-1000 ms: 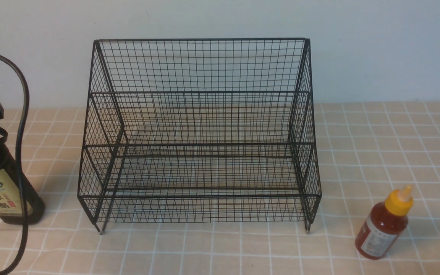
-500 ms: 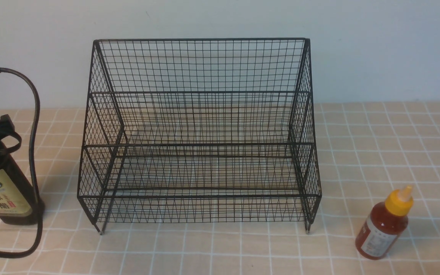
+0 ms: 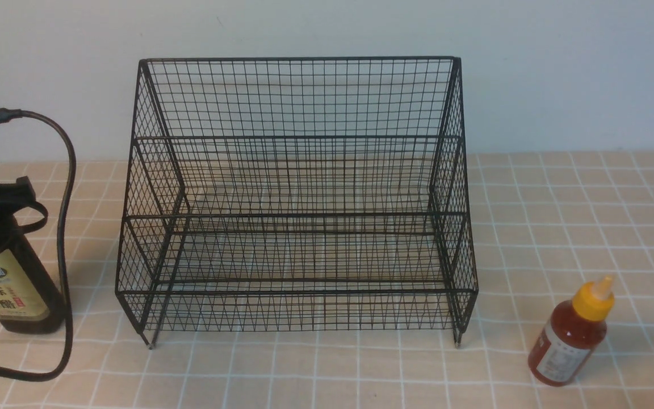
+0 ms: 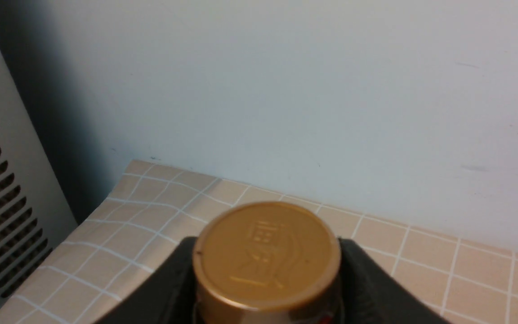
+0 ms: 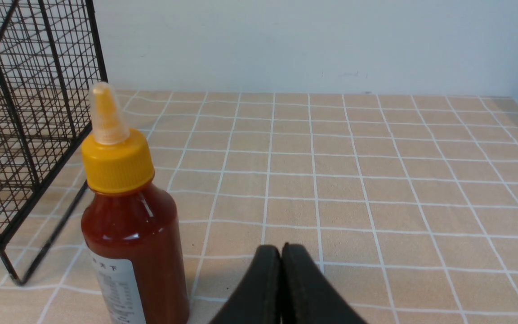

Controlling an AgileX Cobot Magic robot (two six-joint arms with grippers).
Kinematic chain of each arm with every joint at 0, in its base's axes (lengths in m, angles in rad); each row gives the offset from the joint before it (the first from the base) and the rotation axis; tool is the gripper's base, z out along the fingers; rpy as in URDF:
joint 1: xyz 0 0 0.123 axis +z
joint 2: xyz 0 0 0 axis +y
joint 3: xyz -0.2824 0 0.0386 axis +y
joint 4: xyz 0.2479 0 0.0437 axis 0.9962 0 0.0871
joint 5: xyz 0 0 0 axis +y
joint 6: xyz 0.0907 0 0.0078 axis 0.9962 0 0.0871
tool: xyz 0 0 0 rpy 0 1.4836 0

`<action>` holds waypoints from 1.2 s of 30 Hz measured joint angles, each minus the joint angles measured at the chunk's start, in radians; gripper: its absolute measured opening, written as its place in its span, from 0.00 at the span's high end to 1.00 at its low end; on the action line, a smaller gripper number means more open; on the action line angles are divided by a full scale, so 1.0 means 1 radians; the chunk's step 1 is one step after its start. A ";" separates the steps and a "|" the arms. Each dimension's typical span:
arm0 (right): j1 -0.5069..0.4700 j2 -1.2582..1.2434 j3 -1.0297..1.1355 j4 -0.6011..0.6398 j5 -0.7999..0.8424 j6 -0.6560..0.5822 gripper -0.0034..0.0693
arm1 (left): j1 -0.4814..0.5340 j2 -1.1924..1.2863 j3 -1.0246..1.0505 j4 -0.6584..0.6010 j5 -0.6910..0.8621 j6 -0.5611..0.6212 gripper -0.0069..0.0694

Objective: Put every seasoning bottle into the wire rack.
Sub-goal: Use the left arm to grab the condiment bottle closest to it, then use the left arm to put the condiment bottle back on the shelf

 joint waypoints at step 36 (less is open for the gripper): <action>0.000 0.000 0.000 0.000 0.000 -0.002 0.97 | -0.002 -0.416 -0.265 -0.076 0.473 0.118 0.49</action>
